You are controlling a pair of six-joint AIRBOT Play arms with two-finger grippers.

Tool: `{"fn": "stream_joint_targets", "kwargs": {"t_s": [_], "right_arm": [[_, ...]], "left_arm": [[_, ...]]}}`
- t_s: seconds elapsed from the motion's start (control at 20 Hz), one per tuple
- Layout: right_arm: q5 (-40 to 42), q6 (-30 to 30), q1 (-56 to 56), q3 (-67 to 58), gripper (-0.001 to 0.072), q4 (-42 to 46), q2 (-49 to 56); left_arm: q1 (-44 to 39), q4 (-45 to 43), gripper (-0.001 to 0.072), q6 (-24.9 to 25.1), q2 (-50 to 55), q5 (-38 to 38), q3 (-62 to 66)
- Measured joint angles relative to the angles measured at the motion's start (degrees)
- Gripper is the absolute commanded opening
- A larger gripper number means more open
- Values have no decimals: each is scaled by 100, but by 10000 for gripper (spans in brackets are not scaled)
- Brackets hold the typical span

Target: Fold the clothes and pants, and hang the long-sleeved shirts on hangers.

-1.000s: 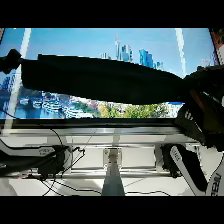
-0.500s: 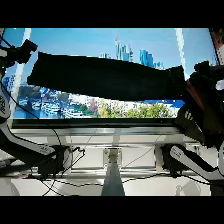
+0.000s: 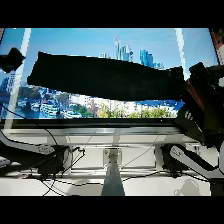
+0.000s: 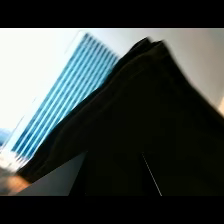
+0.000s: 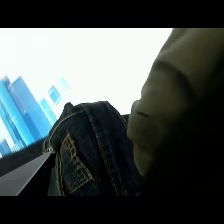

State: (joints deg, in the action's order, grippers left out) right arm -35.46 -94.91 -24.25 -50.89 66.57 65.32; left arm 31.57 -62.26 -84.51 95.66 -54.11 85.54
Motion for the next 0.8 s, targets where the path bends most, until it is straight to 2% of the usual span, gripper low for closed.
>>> {"fn": "stream_joint_targets", "kwargs": {"t_s": [0.05,0.1,0.15,0.2,0.35,0.5,0.75,0.8], "right_arm": [[-66,120,0,-55,688,-2,0],[-103,201,0,-105,688,-7,0],[-142,264,0,-155,688,-22,0],[-181,315,0,-210,688,-42,0],[-365,468,0,-389,688,-101,0],[-525,750,42,-562,688,-146,0],[-431,1298,444,-839,687,-168,4],[-345,1342,560,-866,664,-173,4]], "left_arm": [[107,-225,350,-131,-149,-149,-256],[186,-337,436,-236,-308,-175,-579],[249,-363,595,-284,-481,-79,-962],[297,-328,635,-345,-614,120,-1314],[361,219,636,-358,-800,841,-2151],[339,789,635,-155,-684,1366,-2503],[162,2194,633,658,-282,2157,-2671],[120,2455,558,815,-214,2304,-2680]]}}
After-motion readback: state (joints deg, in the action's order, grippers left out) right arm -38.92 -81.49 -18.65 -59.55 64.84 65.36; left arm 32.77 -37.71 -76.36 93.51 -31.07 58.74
